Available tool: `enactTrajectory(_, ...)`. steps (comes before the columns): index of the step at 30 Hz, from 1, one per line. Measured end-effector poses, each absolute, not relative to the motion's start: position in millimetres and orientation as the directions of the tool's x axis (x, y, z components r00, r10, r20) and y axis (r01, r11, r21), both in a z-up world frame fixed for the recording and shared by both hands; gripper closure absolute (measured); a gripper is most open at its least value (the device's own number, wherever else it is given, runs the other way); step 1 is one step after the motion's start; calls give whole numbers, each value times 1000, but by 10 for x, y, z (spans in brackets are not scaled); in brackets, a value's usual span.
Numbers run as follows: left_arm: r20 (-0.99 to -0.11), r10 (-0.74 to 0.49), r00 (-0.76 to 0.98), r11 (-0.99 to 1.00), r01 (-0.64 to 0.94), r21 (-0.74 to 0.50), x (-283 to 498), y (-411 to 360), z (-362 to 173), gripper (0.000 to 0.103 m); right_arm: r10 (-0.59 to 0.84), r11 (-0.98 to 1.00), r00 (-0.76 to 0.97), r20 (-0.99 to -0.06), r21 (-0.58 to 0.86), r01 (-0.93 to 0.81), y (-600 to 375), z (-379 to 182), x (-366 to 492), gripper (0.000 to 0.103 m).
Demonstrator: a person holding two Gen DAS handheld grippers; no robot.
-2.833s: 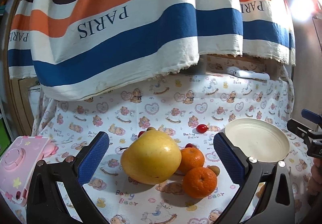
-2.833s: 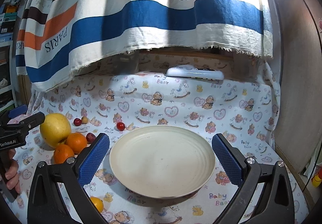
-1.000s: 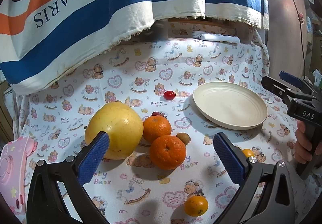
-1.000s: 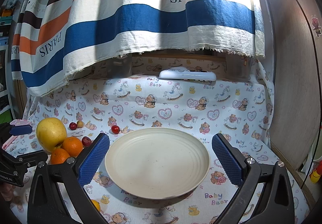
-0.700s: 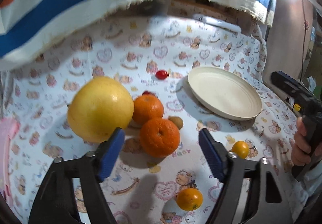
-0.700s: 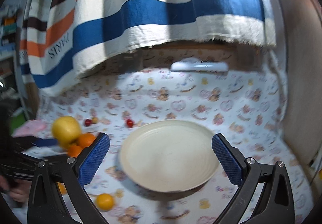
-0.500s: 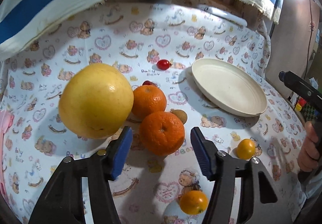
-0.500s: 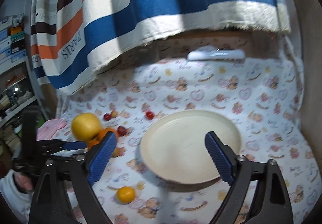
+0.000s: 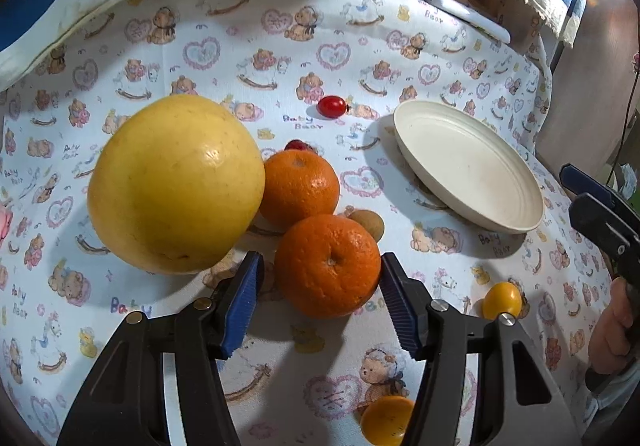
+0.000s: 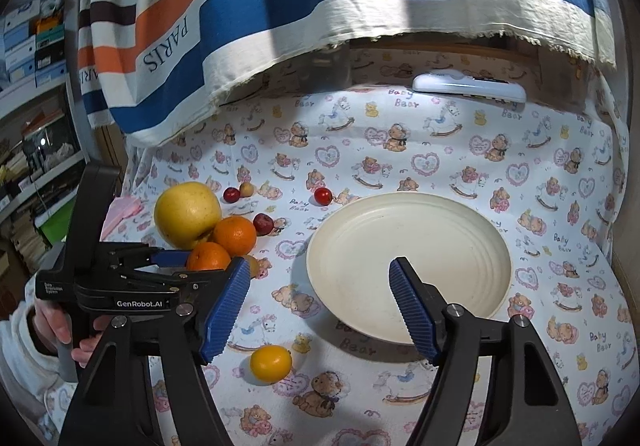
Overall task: Organize fruits
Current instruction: 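Grasp the large tangerine with the left tool while the right tool grasps a small yellow-orange fruit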
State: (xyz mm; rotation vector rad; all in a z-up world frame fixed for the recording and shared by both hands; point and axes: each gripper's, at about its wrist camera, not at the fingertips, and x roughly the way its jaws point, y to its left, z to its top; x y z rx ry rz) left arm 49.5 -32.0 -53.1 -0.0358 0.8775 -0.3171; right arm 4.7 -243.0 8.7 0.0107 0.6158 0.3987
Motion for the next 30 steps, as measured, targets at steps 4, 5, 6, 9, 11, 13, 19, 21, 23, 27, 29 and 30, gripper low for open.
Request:
enactTrajectory(4,-749,-291,596,948,283,-143,454,-360,-524,55,367,922,729,-577,126,-365,-2413,41,70,29)
enactTrajectory(5,-744,-292,601,948,288,-139,435,-364,-512,55,368,922,725,-582,127,-366,-2414,34,76,29)
enactTrajectory(6,-735,-291,613,948,289,-134,414,-360,-491,55,369,922,723,-584,128,-367,-2411,31,76,29)
enactTrajectory(9,-688,-261,677,956,283,-83,313,-349,-381,55,370,921,721,-586,127,-369,-2411,37,75,29)
enactTrajectory(11,-651,-251,717,960,271,-71,256,-314,-300,55,371,920,719,-587,127,-371,-2406,39,69,29)
enactTrajectory(13,-613,-257,747,961,264,-81,213,-261,-208,55,373,919,712,-595,130,-373,-2393,38,64,29)
enactTrajectory(19,-490,-242,837,970,226,-94,80,-129,23,55,396,900,642,-657,139,-413,-2284,-66,66,47)
enactTrajectory(21,-460,-242,854,970,216,-110,51,-68,70,55,394,895,627,-672,125,-428,-2230,-109,55,49)
enactTrajectory(23,-438,-237,867,971,202,-124,36,-14,107,55,387,890,609,-693,110,-442,-2172,-153,44,49)
enactTrajectory(27,-443,-222,869,974,179,-138,54,49,98,55,380,888,556,-739,123,-443,-2115,-251,42,50)
enactTrajectory(29,-459,-235,857,970,176,-168,86,89,69,55,369,889,546,-752,113,-444,-2090,-285,39,54)
enactTrajectory(30,-467,-239,851,968,175,-177,100,104,54,55,360,890,546,-757,103,-444,-2076,-301,38,55)
